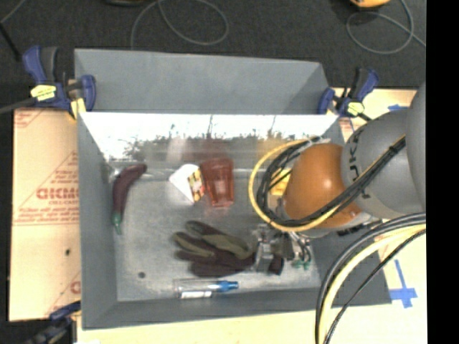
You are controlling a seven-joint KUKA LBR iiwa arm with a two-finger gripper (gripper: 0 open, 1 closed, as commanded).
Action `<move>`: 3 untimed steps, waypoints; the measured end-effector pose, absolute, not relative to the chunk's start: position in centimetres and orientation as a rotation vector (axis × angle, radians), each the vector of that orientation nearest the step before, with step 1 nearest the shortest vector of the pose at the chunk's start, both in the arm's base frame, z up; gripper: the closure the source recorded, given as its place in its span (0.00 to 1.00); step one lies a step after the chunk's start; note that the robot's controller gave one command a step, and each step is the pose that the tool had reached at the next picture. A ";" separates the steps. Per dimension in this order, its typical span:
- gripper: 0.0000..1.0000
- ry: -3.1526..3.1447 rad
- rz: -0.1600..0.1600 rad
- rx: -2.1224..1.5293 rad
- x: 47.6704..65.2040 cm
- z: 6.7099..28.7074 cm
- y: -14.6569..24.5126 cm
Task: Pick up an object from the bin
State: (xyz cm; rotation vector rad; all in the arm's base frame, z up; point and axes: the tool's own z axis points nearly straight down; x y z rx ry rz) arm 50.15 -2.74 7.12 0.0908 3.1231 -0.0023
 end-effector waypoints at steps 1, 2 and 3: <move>1.00 3.121 -0.002 0.077 51.1 16.8 -2.5; 1.00 3.121 -0.003 0.076 51.1 16.8 -2.5; 1.00 3.115 -0.002 0.167 50.6 27.8 -2.2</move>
Offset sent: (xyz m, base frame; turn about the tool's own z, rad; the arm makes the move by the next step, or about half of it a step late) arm 0.0000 0.0000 0.0000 0.0000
